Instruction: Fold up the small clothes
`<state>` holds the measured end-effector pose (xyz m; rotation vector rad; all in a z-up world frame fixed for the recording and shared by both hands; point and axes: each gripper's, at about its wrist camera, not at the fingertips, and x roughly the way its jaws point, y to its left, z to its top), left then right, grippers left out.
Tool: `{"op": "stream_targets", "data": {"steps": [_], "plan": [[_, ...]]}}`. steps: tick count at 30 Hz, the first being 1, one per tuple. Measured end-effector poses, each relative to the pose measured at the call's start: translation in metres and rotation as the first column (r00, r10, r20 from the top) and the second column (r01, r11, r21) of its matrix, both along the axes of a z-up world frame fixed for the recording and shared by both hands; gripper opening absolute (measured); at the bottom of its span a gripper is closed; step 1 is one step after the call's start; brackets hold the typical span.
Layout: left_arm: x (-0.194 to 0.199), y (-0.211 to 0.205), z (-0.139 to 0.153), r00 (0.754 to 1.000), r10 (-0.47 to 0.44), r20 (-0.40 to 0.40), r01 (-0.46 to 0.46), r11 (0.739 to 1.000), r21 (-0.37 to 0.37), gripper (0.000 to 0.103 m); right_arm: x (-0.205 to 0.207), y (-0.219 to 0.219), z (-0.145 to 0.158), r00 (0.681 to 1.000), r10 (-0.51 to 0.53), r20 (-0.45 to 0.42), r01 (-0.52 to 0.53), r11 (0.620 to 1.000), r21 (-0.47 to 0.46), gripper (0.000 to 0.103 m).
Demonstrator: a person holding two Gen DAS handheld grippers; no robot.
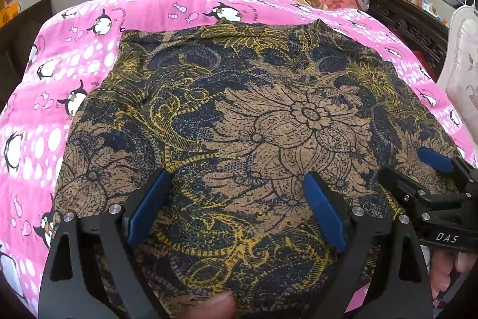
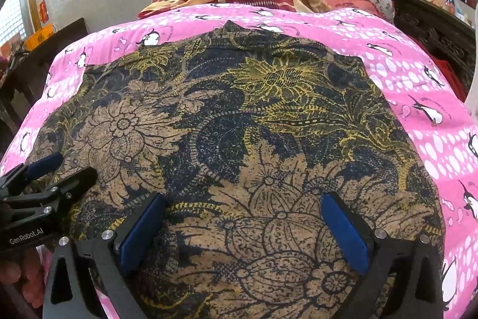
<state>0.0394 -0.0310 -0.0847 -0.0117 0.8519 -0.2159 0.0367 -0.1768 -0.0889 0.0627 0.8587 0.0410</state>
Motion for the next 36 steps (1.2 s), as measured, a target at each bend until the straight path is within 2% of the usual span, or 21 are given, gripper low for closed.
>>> {"op": "stream_targets", "data": {"steps": [12, 30, 33, 36], "plan": [[0.002, -0.002, -0.001, 1.000, 0.001, 0.000, -0.001, 1.000, 0.013, 0.092, 0.002, 0.005, 0.001, 1.000, -0.005, -0.005, 0.005, 0.999, -0.035, 0.103], [0.001, -0.004, 0.000, 1.000, 0.007, 0.002, -0.007, 1.000, 0.024, 0.093, 0.008, 0.007, -0.001, 1.000, -0.008, -0.005, 0.008, 0.999, -0.037, 0.103], [0.001, -0.005, 0.000, 1.000, 0.009, 0.007, -0.009, 0.999, 0.040, 0.093, 0.008, 0.007, -0.001, 1.000, -0.007, -0.005, 0.007, 0.999, -0.037, 0.103], [-0.001, -0.012, 0.000, 1.000, 0.016, 0.015, -0.018, 0.996, 0.089, 0.095, 0.008, 0.007, -0.002, 1.000, -0.007, -0.008, 0.007, 0.999, -0.037, 0.103]]}}
